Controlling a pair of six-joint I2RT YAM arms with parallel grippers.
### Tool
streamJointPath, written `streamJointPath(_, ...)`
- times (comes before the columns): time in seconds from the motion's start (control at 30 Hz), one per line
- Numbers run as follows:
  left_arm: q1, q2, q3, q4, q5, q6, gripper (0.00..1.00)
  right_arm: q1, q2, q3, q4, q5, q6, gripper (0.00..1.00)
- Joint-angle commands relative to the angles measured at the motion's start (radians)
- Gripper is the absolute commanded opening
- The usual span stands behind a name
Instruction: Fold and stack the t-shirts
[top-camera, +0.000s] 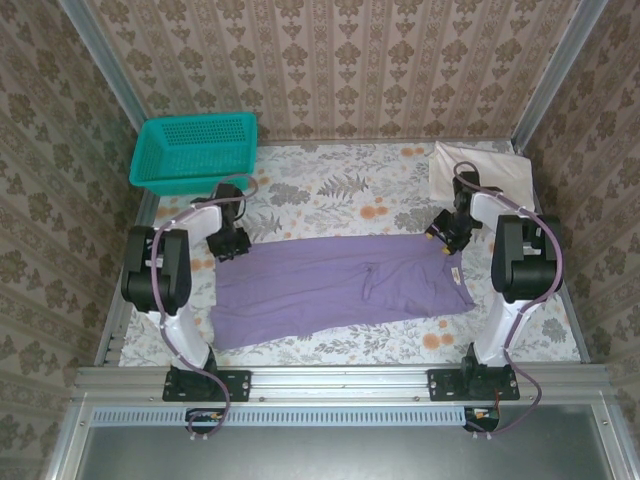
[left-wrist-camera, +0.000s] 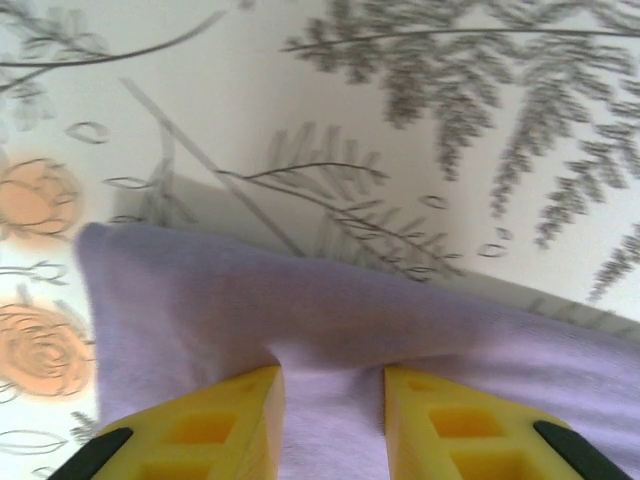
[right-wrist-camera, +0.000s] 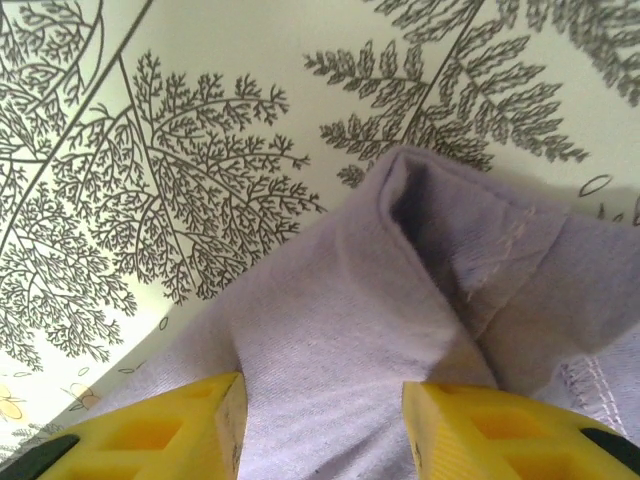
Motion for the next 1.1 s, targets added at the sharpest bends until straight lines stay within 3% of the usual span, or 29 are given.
streamJointPath(0.0,0.044,-0.058,-0.040,-0.073,-0.122,-0.044,0.32,0.019,-0.029,0.019,0.013,0.065,-0.008,0.49)
streamJointPath(0.17,0.058,-0.158,-0.010,-0.102,-0.109,-0.048,0.48,0.142,-0.098,0.036,-0.013,0.120,-0.007,0.46)
streamJointPath(0.37,0.039,-0.307,0.014,-0.126,-0.078,-0.019,0.52,0.274,-0.055,-0.017,0.035,0.119,0.093,0.39)
streamJointPath(0.53,0.001,-0.426,-0.022,-0.140,-0.031,0.047,0.55,0.349,0.092,0.093,0.021,0.108,0.112,0.38)
streamJointPath(0.83,-0.042,-0.532,-0.073,-0.261,0.025,0.117,0.57,0.496,0.437,0.620,-0.099,0.113,0.047,0.40)
streamJointPath(1.07,-0.107,-0.586,-0.107,-0.252,0.160,0.168,0.56,0.515,0.795,1.281,-0.305,0.094,-0.074,0.43)
